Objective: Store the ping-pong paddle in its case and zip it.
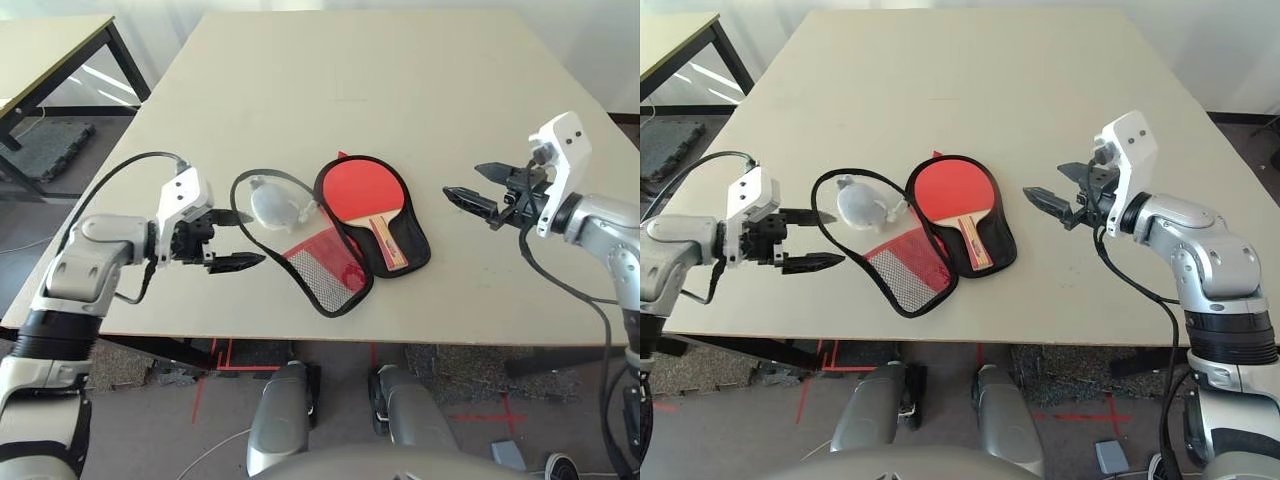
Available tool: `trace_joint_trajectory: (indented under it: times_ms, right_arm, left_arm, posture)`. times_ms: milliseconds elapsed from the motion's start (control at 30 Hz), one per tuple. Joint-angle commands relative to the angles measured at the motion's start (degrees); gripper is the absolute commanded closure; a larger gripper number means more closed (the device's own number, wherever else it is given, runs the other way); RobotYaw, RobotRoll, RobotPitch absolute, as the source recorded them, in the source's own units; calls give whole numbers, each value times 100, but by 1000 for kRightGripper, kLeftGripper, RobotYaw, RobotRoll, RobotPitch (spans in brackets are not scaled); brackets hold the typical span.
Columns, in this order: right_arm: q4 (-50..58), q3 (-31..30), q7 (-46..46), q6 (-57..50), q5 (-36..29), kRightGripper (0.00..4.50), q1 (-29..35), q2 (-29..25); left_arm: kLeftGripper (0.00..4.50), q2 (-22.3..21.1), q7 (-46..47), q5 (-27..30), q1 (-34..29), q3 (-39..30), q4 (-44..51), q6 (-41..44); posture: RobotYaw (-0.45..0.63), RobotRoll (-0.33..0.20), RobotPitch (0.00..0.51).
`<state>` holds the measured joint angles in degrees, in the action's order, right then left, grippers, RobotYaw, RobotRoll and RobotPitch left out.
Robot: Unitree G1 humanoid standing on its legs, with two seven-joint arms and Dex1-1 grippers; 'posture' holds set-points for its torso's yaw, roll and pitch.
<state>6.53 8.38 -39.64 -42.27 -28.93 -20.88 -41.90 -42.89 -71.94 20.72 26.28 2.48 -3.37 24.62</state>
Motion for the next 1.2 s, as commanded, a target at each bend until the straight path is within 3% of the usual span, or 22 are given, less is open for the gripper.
trace_joint_trajectory:
  times_ms: [33,400,700,933,1200]
  right_arm:
    - [37,165,-43,-179,-113,28,117,-33]
    - [264,176,13,-442,-258,28,328,200]
    - [602,444,171,-858,-647,28,610,362]
    - [765,839,388,-1794,-1530,28,775,738]
    - [666,612,499,-2014,-1600,28,818,929]
  left_arm:
    - [0,394,66,98,455,211,-31,40]
    - [0,1911,264,-255,1818,676,-1297,-798]
    - [0,2649,306,-623,2468,791,-2606,-1677]
    - [0,2407,-59,-631,2391,797,-2570,-1618]
    - [0,1818,-1,-432,1642,597,-1582,-1160]
  posture:
    - [80,0,113]
    - [62,0,119]
    - [13,0,124]
    - [34,0,129]
    - [81,0,129]
